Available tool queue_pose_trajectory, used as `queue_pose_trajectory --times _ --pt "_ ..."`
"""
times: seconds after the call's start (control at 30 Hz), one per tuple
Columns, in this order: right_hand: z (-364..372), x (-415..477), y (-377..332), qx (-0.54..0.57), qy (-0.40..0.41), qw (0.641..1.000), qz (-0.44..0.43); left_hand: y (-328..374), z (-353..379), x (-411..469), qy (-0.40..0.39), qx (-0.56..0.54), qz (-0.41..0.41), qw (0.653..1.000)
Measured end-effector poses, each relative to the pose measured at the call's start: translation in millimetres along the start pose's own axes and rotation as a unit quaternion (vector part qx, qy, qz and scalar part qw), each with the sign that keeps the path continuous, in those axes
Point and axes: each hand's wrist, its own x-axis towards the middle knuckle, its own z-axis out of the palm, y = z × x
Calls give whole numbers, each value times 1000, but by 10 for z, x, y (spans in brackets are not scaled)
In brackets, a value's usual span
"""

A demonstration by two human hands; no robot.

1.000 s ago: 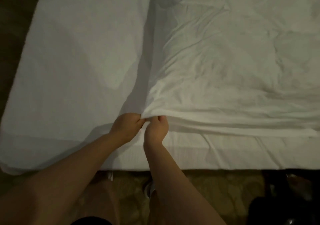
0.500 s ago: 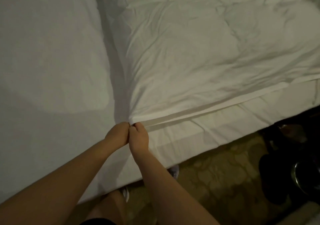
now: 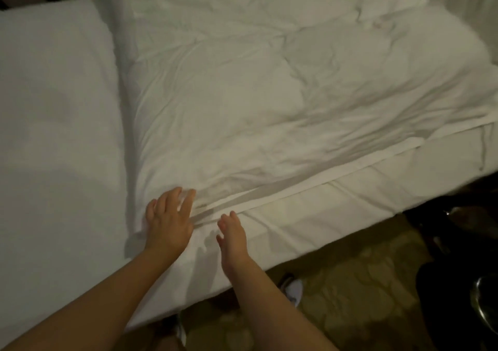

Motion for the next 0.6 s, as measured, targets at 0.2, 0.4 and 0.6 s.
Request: queue_pose_trajectory --times 0.2,0.4,0.6 --pt "-1347 65 -1021 66 50 997 -9 1294 226 274 -67 -96 -2 993" --pt "-2197 185 -1767 109 91 990 -7 2538 215 818 -178 -654 -496 543" --pt "-2819 552 -2535 145 130 981 -14 3350 478 1438 -132 -810 -516 245"
